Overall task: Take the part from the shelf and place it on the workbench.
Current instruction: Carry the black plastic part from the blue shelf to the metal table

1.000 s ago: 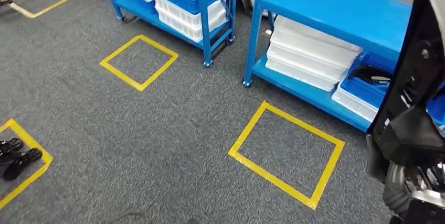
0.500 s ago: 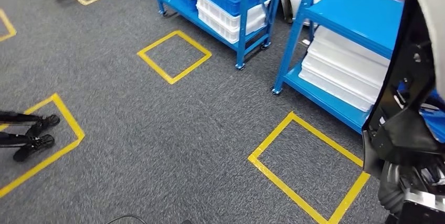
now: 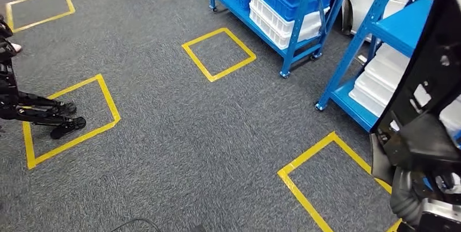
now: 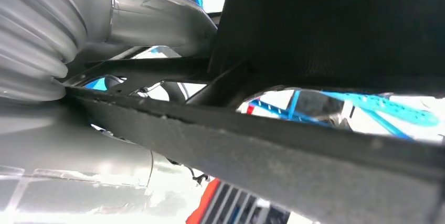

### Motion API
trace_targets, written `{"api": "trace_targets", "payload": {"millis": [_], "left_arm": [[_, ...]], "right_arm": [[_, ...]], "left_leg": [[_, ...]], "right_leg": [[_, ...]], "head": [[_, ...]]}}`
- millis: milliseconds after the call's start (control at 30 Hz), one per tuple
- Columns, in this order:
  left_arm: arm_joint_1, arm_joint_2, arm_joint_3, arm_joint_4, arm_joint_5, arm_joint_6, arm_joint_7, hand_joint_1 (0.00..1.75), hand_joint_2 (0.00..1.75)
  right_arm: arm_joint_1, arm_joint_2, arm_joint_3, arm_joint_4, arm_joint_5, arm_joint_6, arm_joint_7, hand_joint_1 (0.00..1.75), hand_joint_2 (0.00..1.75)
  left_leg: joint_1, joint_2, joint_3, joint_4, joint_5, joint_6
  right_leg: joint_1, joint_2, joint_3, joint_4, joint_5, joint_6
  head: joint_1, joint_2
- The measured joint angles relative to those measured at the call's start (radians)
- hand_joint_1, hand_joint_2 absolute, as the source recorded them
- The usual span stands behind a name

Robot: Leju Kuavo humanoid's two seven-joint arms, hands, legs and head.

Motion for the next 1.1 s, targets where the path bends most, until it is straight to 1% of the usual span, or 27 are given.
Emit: {"api": "trace_targets", "payload": {"millis": [33, 67, 133, 167, 200, 233, 267, 300, 333, 367, 433, 467, 500, 533, 567, 600, 633, 700, 733, 767, 800, 833, 867, 933, 1000, 1067, 1100], "left_arm": [[-0.001, 0.0, 0.0, 0.0, 0.003, 0.003, 0.0, 1.75, 1.75], [-0.001, 0.0, 0.0, 0.0, 0.007, 0.007, 0.001, 1.75, 1.75], [-0.001, 0.0, 0.0, 0.0, 0.014, 0.013, 0.008, 1.75, 1.75], [-0.002, 0.0, 0.0, 0.0, 0.016, 0.016, 0.011, 1.75, 1.75], [-0.005, 0.002, 0.0, 0.0, 0.017, 0.019, 0.012, 1.75, 1.75], [-0.008, 0.003, 0.0, 0.0, 0.017, 0.021, 0.012, 1.75, 1.75], [-0.009, 0.004, 0.001, 0.0, 0.017, 0.023, 0.012, 1.75, 1.75], [-0.008, 0.004, 0.001, 0.0, 0.017, 0.024, 0.012, 1.75, 1.75], [-0.005, 0.004, 0.001, 0.0, 0.018, 0.025, 0.012, 1.75, 1.75], [-0.001, 0.005, 0.001, 0.0, 0.02, 0.026, 0.013, 1.75, 1.75], [0.009, 0.004, 0.001, 0.0, 0.023, 0.028, 0.017, 1.75, 1.75], [0.012, 0.004, 0.001, 0.0, 0.025, 0.03, 0.018, 1.75, 1.75], [0.014, 0.004, 0.001, -0.001, 0.026, 0.031, 0.018, 1.75, 1.75], [0.015, 0.004, 0.001, -0.001, 0.027, 0.033, 0.017, 1.75, 1.75], [0.016, 0.004, 0.001, -0.001, 0.027, 0.033, 0.016, 1.75, 1.75], [0.016, 0.003, 0.001, -0.001, 0.028, 0.034, 0.015, 1.75, 1.75], [0.015, 0.002, 0.001, -0.001, 0.028, 0.034, 0.014, 1.75, 1.75], [0.013, 0.001, 0.001, -0.002, 0.028, 0.035, 0.013, 1.75, 1.75], [0.013, 0.001, 0.001, -0.002, 0.028, 0.035, 0.013, 1.75, 1.75], [0.013, 0.0, 0.001, -0.003, 0.028, 0.035, 0.013, 1.75, 1.75], [0.012, 0.0, 0.001, -0.003, 0.028, 0.035, 0.013, 1.75, 1.75], [0.011, -0.001, 0.001, -0.004, 0.028, 0.035, 0.013, 1.75, 1.75], [0.01, -0.002, 0.001, -0.004, 0.028, 0.035, 0.013, 1.75, 1.75], [0.007, -0.005, 0.001, -0.005, 0.028, 0.035, 0.013, 1.75, 1.75], [0.004, -0.006, 0.001, -0.006, 0.027, 0.036, 0.012, 1.75, 1.75], [0.001, -0.006, 0.001, -0.006, 0.027, 0.037, 0.012, 1.75, 1.75], [0.001, -0.006, 0.002, -0.006, 0.027, 0.038, 0.012, 1.75, 1.75]], "right_arm": [[-0.008, 0.0, 0.005, 0.003, -0.01, 0.0, -0.003, 1.75, 1.75], [-0.017, 0.0, 0.011, 0.006, -0.021, 0.001, -0.006, 1.75, 1.75], [-0.034, 0.0, 0.023, 0.011, -0.038, 0.001, -0.01, 1.75, 1.75], [-0.039, -0.001, 0.029, 0.012, -0.042, 0.001, -0.011, 1.75, 1.75], [-0.041, -0.001, 0.034, 0.015, -0.045, 0.001, -0.01, 1.75, 1.75], [-0.042, -0.002, 0.038, 0.017, -0.046, 0.001, -0.009, 1.75, 1.75], [-0.043, -0.003, 0.043, 0.019, -0.047, 0.001, -0.008, 1.75, 1.75], [-0.045, -0.004, 0.049, 0.021, -0.047, 0.001, -0.006, 1.75, 1.75], [-0.047, -0.005, 0.054, 0.023, -0.046, 0.001, -0.003, 1.75, 1.75], [-0.05, -0.006, 0.059, 0.023, -0.045, 0.001, -0.001, 1.75, 1.75], [-0.055, -0.007, 0.065, 0.023, -0.039, 0.001, 0.002, 1.75, 1.75], [-0.056, -0.007, 0.066, 0.023, -0.035, 0.001, 0.005, 1.75, 1.75], [-0.057, -0.008, 0.068, 0.023, -0.033, 0.001, 0.007, 1.75, 1.75], [-0.057, -0.008, 0.071, 0.023, -0.031, 0.001, 0.01, 1.75, 1.75], [-0.059, -0.009, 0.073, 0.023, -0.03, 0.001, 0.012, 1.75, 1.75], [-0.06, -0.01, 0.075, 0.023, -0.03, 0.001, 0.012, 1.75, 1.75], [-0.061, -0.011, 0.077, 0.023, -0.029, 0.001, 0.012, 1.75, 1.75], [-0.06, -0.015, 0.08, 0.023, -0.029, 0.001, 0.013, 1.75, 1.75], [-0.059, -0.017, 0.081, 0.024, -0.029, 0.001, 0.013, 1.75, 1.75], [-0.058, -0.018, 0.082, 0.024, -0.03, 0.001, 0.014, 1.75, 1.75], [-0.057, -0.019, 0.083, 0.024, -0.03, 0.001, 0.014, 1.75, 1.75], [-0.057, -0.02, 0.084, 0.024, -0.03, 0.001, 0.014, 1.75, 1.75], [-0.057, -0.021, 0.085, 0.024, -0.029, 0.001, 0.014, 1.75, 1.75], [-0.058, -0.023, 0.087, 0.024, -0.029, 0.001, 0.014, 1.75, 1.75], [-0.057, -0.025, 0.09, 0.025, -0.029, 0.001, 0.014, 1.75, 1.75], [-0.058, -0.026, 0.091, 0.025, -0.029, 0.001, 0.014, 1.75, 1.75], [-0.059, -0.026, 0.091, 0.025, -0.029, 0.001, 0.014, 1.75, 1.75]], "left_leg": [[0.0, -0.01, -0.002, -0.001, 0.0, -0.005], [-0.003, -0.005, -0.002, 0.002, -0.004, -0.012], [-0.01, 0.046, -0.022, 0.06, -0.041, -0.027], [-0.011, 0.08, -0.045, 0.116, -0.07, -0.034], [-0.01, 0.101, -0.073, 0.181, -0.099, -0.04], [-0.01, 0.11, -0.096, 0.236, -0.118, -0.044], [-0.01, 0.113, -0.105, 0.264, -0.122, -0.045], [-0.01, 0.116, -0.096, 0.255, -0.107, -0.046], [-0.01, 0.122, -0.072, 0.21, -0.076, -0.045], [-0.01, 0.136, -0.039, 0.14, -0.04, -0.042], [-0.015, 0.178, 0.009, 0.029, 0.005, -0.033], [-0.018, 0.192, 0.016, 0.001, 0.009, -0.025], [-0.021, 0.194, 0.015, -0.006, 0.005, -0.017], [-0.02, 0.185, 0.014, -0.015, 0.005, -0.009], [-0.016, 0.174, 0.014, -0.021, 0.005, -0.002], [-0.012, 0.163, 0.014, -0.026, 0.007, 0.004], [-0.008, 0.152, 0.016, -0.03, 0.011, 0.008], [-0.004, 0.129, 0.017, -0.032, 0.014, 0.014], [-0.004, 0.117, 0.017, -0.031, 0.014, 0.015], [-0.005, 0.104, 0.017, -0.029, 0.014, 0.016], [-0.005, 0.09, 0.017, -0.027, 0.013, 0.016], [-0.005, 0.076, 0.018, -0.025, 0.012, 0.015], [-0.004, 0.061, 0.02, -0.022, 0.01, 0.014], [-0.002, 0.035, 0.016, -0.013, 0.003, 0.009], [0.003, 0.012, 0.004, -0.006, 0.001, 0.0], [0.005, -0.01, -0.001, -0.006, 0.001, -0.011], [0.002, -0.001, -0.001, 0.001, -0.005, -0.017]], "right_leg": [[-0.002, -0.014, 0.005, -0.008, -0.003, -0.001], [-0.004, -0.027, 0.009, -0.013, -0.002, -0.004], [-0.009, -0.058, 0.019, -0.025, -0.003, -0.012], [-0.008, -0.075, 0.023, -0.027, -0.005, -0.016], [-0.007, -0.092, 0.027, -0.027, -0.007, -0.019], [-0.007, -0.11, 0.029, -0.027, -0.01, -0.02], [-0.006, -0.127, 0.032, -0.027, -0.013, -0.02], [-0.006, -0.141, 0.036, -0.027, -0.016, -0.019], [-0.006, -0.154, 0.04, -0.027, -0.019, -0.018], [-0.005, -0.165, 0.045, -0.027, -0.022, -0.016], [-0.001, -0.184, 0.05, -0.026, -0.025, -0.011], [0.002, -0.193, 0.049, -0.026, -0.026, -0.008], [0.005, -0.204, 0.047, -0.025, -0.025, -0.005], [0.007, -0.216, 0.045, -0.024, -0.025, -0.001], [0.007, -0.216, 0.045, -0.021, -0.029, 0.003], [0.006, -0.198, 0.041, -0.009, -0.039, 0.008], [0.004, -0.167, 0.029, 0.021, -0.059, 0.013], [0.0, -0.103, -0.03, 0.144, -0.117, 0.019], [0.0, -0.09, -0.066, 0.213, -0.14, 0.021], [0.0, -0.086, -0.093, 0.26, -0.148, 0.021], [0.0, -0.084, -0.103, 0.271, -0.136, 0.021], [0.0, -0.081, -0.094, 0.239, -0.104, 0.018], [0.0, -0.072, -0.07, 0.176, -0.06, 0.015], [-0.005, -0.022, -0.019, 0.05, -0.004, 0.01], [-0.008, 0.01, -0.001, 0.003, 0.0, 0.009], [-0.01, -0.009, 0.004, -0.006, -0.002, 0.004], [-0.012, -0.022, 0.01, -0.012, -0.002, 0.0]], "head": [[0.0, 0.0], [0.0, 0.0], [-0.008, 0.0], [-0.012, 0.0], [-0.016, 0.0], [-0.016, 0.0], [-0.016, 0.0], [-0.017, 0.0], [-0.017, 0.0], [-0.017, 0.0], [-0.015, 0.0], [-0.014, 0.0], [-0.014, 0.0], [-0.014, 0.0], [-0.014, 0.0], [-0.013, 0.0], [-0.011, 0.0], [-0.005, 0.0], [-0.003, 0.0], [-0.001, 0.0], [-0.001, 0.0], [0.0, 0.0], [0.0, 0.0], [0.0, 0.0], [0.0, 0.0], [-0.002, 0.0], [-0.003, 0.0]]}}
